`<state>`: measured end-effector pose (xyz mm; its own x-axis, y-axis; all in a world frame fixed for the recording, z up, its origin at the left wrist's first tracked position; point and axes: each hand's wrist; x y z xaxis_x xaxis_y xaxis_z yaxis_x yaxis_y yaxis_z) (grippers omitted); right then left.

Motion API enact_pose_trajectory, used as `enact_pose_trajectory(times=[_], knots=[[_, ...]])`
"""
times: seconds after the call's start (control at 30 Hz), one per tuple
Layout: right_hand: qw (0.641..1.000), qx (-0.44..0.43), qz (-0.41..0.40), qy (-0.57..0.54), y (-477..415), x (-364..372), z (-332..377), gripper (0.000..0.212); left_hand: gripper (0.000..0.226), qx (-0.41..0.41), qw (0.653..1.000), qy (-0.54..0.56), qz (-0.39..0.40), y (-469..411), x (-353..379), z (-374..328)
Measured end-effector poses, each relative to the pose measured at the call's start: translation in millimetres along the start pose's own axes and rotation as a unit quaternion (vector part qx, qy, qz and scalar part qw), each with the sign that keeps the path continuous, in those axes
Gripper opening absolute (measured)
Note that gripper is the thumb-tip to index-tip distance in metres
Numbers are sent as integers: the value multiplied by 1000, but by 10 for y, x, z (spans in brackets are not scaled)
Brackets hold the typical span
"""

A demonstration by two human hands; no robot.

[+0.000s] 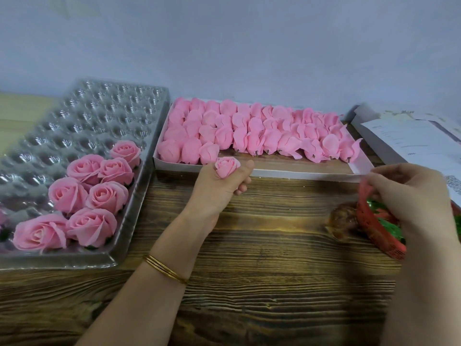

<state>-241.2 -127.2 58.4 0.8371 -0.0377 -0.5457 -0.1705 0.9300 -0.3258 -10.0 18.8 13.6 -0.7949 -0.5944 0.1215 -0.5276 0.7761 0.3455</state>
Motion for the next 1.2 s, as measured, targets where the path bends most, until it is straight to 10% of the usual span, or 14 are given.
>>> enact_pose_trajectory(times=[0.47, 1.2], knots=[[960, 37, 136, 241, -82, -48, -134, 21, 23, 2, 1000, 4, 4, 2, 0, 4], [955, 69, 123, 260, -50, 45, -91, 17, 26, -3, 1000, 3, 11, 1, -32, 5]])
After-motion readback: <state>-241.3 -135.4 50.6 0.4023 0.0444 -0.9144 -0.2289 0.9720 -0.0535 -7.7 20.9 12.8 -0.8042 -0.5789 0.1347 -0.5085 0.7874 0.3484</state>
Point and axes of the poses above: each hand's wrist, its own y-axis away from the middle knuckle, its own x-axis out of the palm, z = x × y, and after that the axes turned 13 degrees about -x, right-handed
